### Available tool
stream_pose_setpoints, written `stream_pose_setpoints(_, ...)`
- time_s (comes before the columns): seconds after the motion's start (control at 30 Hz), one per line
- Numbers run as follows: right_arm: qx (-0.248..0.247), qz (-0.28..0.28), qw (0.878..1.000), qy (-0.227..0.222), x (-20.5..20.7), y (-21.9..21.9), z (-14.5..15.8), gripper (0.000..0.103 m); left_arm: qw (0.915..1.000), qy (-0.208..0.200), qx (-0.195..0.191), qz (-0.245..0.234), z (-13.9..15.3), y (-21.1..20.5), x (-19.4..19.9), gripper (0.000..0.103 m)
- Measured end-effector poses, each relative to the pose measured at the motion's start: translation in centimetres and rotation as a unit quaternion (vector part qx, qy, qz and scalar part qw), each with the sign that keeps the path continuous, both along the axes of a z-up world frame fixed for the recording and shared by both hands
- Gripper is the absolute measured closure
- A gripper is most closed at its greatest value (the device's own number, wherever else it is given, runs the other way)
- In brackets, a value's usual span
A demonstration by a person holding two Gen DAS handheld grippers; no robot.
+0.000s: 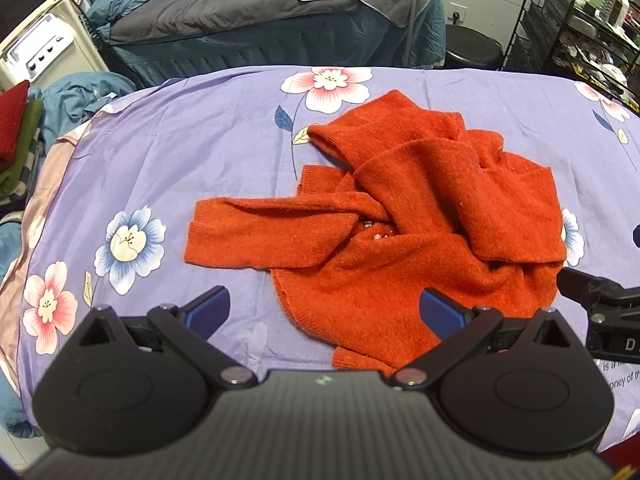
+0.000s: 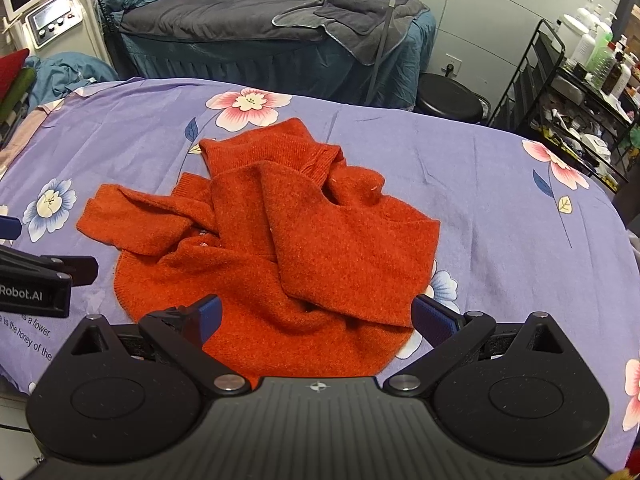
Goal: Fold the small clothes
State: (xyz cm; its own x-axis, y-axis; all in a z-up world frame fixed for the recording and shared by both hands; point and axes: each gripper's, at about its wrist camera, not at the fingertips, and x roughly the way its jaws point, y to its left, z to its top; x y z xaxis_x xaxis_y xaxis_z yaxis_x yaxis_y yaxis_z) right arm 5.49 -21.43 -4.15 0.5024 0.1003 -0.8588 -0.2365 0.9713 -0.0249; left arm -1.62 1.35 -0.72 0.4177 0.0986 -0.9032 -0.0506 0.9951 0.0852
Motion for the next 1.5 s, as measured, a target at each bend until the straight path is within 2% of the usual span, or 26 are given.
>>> stream_pose_setpoints(0.27, 0.012, 0.02, 1.0, -0.013, 0.8, -1.5, 0.2, 0.0, 0.9996, -0.01, 0.021, 0.016, 1.3, 0.1, 0.2, 0.0)
stream_pose_setpoints(0.37, 0.019, 0.032, 0.999, -0.011, 1.2, -1.9, 0.3, 0.0, 0.9997, -0.012, 0.022, 0.006, 2.2, 0.3, 0.6, 0.0)
stream_pose_setpoints(0.47, 0.027, 0.054, 0.998, -0.005, 1.9, -2.2, 0.9, 0.0, 0.9987, -0.024, 0.037, -0.025, 4.5, 0.9, 1.5, 0.001)
stream_pose_setpoints(0.57, 0.049, 0.092, 0.995, -0.004, 3.3, -2.7, 2.8, 0.0, 0.9946, -0.05, 0.068, -0.06, 8.3, 1.7, 2.9, 0.001)
stream_pose_setpoints(0.63, 0.061, 0.1, 0.993, -0.026, 4.4, -3.1, 4.8, 0.0, 0.9895, -0.079, 0.087, -0.085, 10.9, 2.2, 3.7, 0.0)
stream_pose_setpoints(0.73, 0.069, 0.116, 0.989, -0.066, 5.8, -3.0, 6.1, 0.0, 0.9811, -0.128, 0.081, -0.121, 12.4, 2.6, 4.7, 0.0)
stream_pose_setpoints(0.8, 0.085, 0.117, 0.986, -0.087, 6.5, -2.6, 4.9, 0.0, 0.9764, -0.153, 0.056, -0.141, 10.7, 2.9, 5.5, 0.0)
stream_pose_setpoints(0.83, 0.095, 0.113, 0.986, -0.081, 7.0, -2.4, 3.6, 0.0, 0.9765, -0.154, 0.043, -0.144, 9.1, 3.1, 6.0, 0.0)
stream_pose_setpoints(0.87, 0.105, 0.108, 0.987, -0.064, 7.4, -2.0, 2.2, 0.0, 0.9795, -0.141, 0.031, -0.141, 6.8, 3.3, 6.4, 0.001)
stream_pose_setpoints(0.93, 0.108, 0.108, 0.988, -0.028, 8.3, -0.6, -0.7, 0.0, 0.9875, -0.083, 0.014, -0.133, 1.6, 4.1, 7.8, 0.009)
stream_pose_setpoints(0.97, 0.105, 0.119, 0.987, -0.024, 8.5, 0.3, -1.7, 0.0, 0.9896, -0.055, 0.01, -0.132, -1.0, 4.5, 8.3, 0.019)
stream_pose_setpoints(1.0, 0.098, 0.135, 0.986, -0.029, 8.7, 1.3, -2.6, 0.0, 0.9897, -0.035, 0.017, -0.138, -3.4, 4.7, 8.8, 0.024)
stream_pose_setpoints(1.07, 0.064, 0.175, 0.981, -0.055, 9.6, 3.8, -4.1, 0.0, 0.9856, -0.024, 0.049, -0.16, -7.1, 5.1, 9.3, 0.024)
stream_pose_setpoints(1.17, 0.005, 0.237, 0.969, -0.071, 11.6, 7.4, -6.0, 0.0, 0.972, -0.053, 0.091, -0.21, -10.2, 5.2, 10.3, 0.023)
stream_pose_setpoints(1.23, -0.028, 0.282, 0.957, -0.06, 12.9, 9.4, -7.4, 0.0, 0.9643, -0.07, 0.074, -0.244, -11.6, 5.1, 11.2, 0.017)
stream_pose_setpoints(1.27, -0.05, 0.295, 0.953, -0.054, 13.3, 10.2, -8.5, 0.0, 0.9608, -0.075, 0.058, -0.261, -12.3, 4.9, 12.0, 0.008)
stream_pose_setpoints(1.3, -0.068, 0.302, 0.95, -0.037, 13.8, 10.7, -9.6, 0.008, 0.956, -0.075, 0.04, -0.281, -13.1, 4.5, 12.7, 0.004)
stream_pose_setpoints(1.33, -0.079, 0.307, 0.949, -0.006, 14.0, 10.8, -10.6, 0.055, 0.952, -0.066, 0.028, -0.298, -14.0, 4.2, 13.3, 0.004)
stream_pose_setpoints(1.37, -0.075, 0.307, 0.948, 0.024, 14.3, 10.6, -11.3, 0.077, 0.9485, -0.048, 0.019, -0.313, -15.1, 3.6, 14.0, 0.006)
stream_pose_setpoints(1.4, -0.058, 0.299, 0.952, 0.041, 14.4, 9.9, -11.5, 0.087, 0.9446, -0.026, 0.008, -0.327, -16.1, 3.0, 14.6, 0.022)
stream_pose_setpoints(1.43, -0.038, 0.278, 0.959, 0.046, 14.4, 8.9, -11.0, 0.092, 0.9397, -0.005, -0.006, -0.342, -17.0, 2.7, 15.0, 0.037)
stream_pose_setpoints(1.47, -0.014, 0.252, 0.966, 0.05, 14.4, 7.6, -10.1, 0.092, 0.9347, 0.015, -0.034, -0.354, -17.8, 2.5, 15.4, 0.064)
stream_pose_setpoints(1.5, 0.014, 0.223, 0.974, 0.048, 14.3, 5.9, -8.7, 0.093, 0.9338, 0.027, -0.069, -0.35, -18.2, 2.7, 15.6, 0.07)
